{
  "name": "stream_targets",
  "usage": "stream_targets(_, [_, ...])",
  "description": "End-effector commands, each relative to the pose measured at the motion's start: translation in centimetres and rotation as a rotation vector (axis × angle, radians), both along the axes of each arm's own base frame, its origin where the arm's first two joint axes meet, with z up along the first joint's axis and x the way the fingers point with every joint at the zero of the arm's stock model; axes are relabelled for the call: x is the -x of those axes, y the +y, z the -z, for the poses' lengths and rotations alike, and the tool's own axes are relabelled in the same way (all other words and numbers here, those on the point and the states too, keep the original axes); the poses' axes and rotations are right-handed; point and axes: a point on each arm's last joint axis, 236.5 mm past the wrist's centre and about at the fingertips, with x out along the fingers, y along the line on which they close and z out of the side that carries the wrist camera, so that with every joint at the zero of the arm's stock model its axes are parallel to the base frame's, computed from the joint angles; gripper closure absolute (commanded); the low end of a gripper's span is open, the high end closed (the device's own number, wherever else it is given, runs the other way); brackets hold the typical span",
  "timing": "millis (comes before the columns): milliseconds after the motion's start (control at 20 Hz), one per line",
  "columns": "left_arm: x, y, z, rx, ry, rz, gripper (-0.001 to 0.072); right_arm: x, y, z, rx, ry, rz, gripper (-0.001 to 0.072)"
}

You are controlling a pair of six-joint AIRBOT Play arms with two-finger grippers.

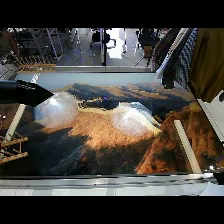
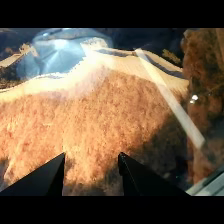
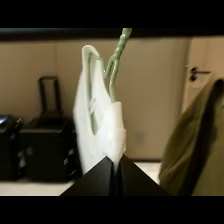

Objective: Fold the clothes and pants, and hang the long-sleeved shirts on hangers.

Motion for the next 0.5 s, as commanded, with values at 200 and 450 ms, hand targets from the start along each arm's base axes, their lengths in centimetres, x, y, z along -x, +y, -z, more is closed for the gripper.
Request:
stream_targets(200, [0.0,0.6,0.5,-0.006,0.031,-0.034,0.0344,5.6,-5.4,3.6,-0.074,-0.004,0.179,0.0700])
stream_targets(450, [0.0,0.6,0.6,-0.007,0.032,-0.034,0.0345,3.4,-1.5,-1.0,0.054,-0.121,0.019,0.0057])
